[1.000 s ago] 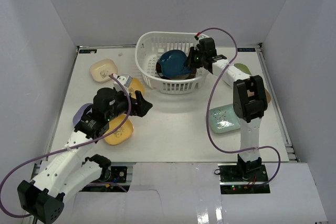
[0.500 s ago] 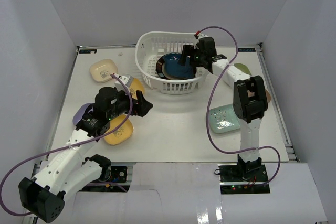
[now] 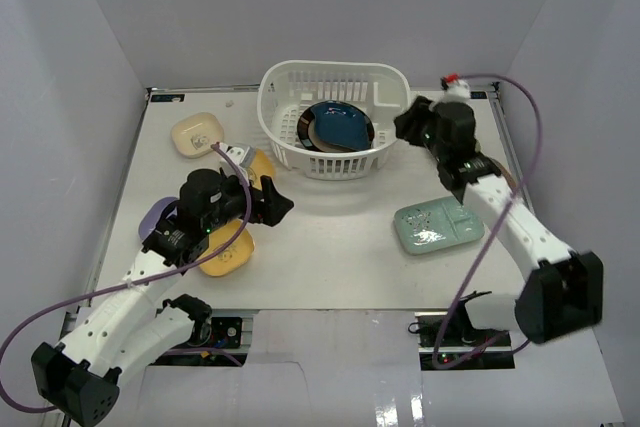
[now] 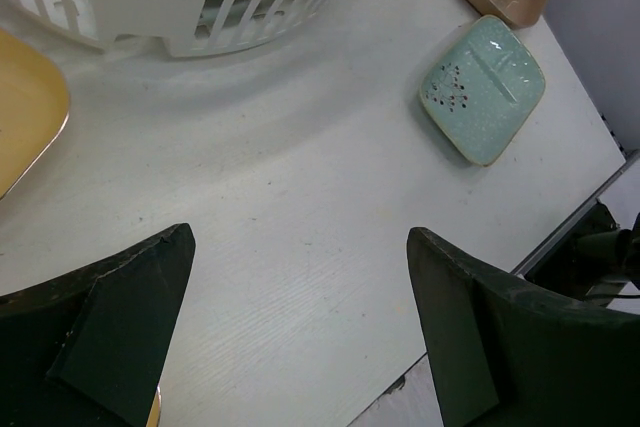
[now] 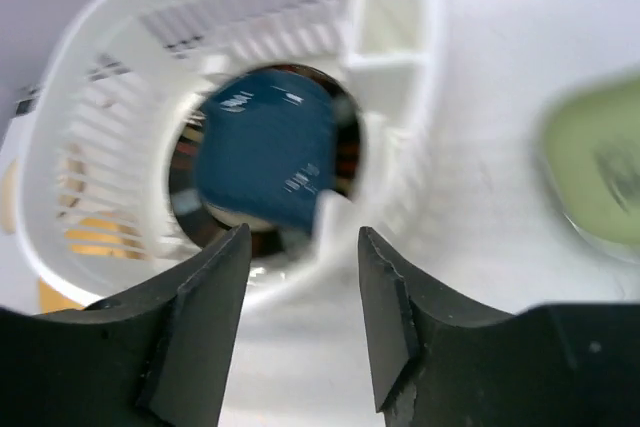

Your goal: Place the plates into the plastic bin on the countertop

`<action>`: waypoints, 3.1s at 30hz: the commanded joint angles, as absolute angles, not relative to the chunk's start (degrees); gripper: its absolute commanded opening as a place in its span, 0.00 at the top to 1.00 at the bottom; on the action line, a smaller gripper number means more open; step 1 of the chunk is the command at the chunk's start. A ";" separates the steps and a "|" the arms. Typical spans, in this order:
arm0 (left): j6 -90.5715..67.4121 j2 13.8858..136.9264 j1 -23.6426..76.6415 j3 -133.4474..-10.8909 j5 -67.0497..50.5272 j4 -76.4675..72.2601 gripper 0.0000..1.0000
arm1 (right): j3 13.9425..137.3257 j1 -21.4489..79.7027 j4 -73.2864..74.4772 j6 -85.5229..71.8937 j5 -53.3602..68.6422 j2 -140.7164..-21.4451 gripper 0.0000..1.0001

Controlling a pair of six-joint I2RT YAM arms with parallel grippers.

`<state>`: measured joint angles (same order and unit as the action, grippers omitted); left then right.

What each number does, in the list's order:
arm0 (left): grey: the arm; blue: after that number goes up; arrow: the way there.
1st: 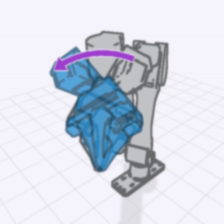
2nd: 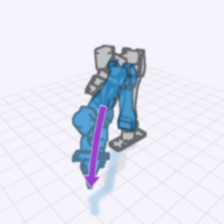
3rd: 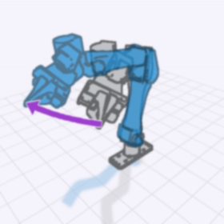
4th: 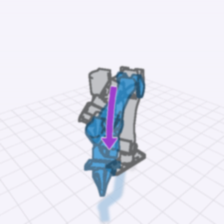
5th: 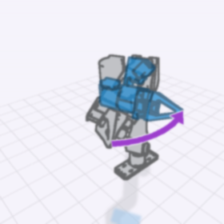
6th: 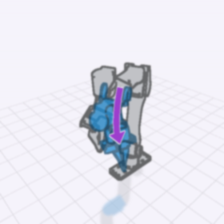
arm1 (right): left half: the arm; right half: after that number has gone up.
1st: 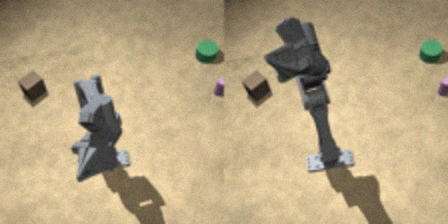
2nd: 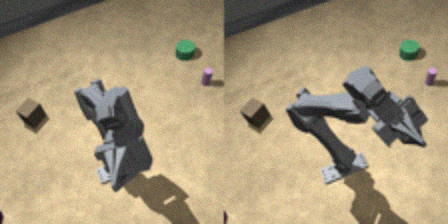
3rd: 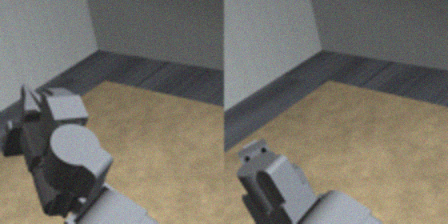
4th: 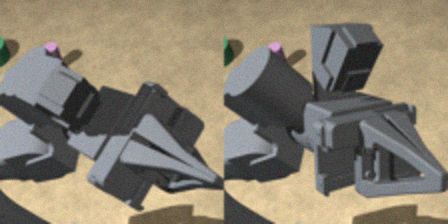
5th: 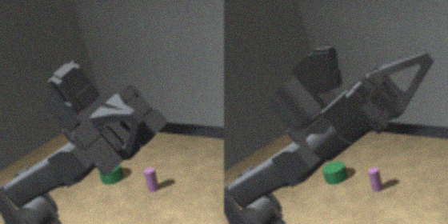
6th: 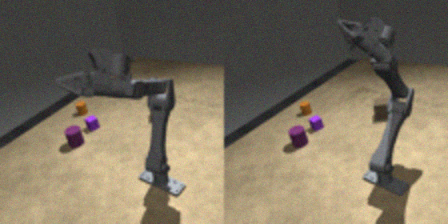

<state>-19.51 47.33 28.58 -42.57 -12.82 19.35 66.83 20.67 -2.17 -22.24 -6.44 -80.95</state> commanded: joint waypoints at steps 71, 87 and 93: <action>-19.42 43.33 33.93 -42.98 2.02 20.74 0.02 | 83.20 14.49 1.93 -31.91 19.24 -78.80 0.92; -20.91 47.10 31.99 -42.98 6.85 21.97 0.02 | 116.37 15.82 12.13 -29.97 22.15 -121.63 0.92; -22.76 51.15 30.76 -43.59 8.61 23.03 0.02 | 116.45 16.79 11.96 -29.62 19.96 -125.59 0.91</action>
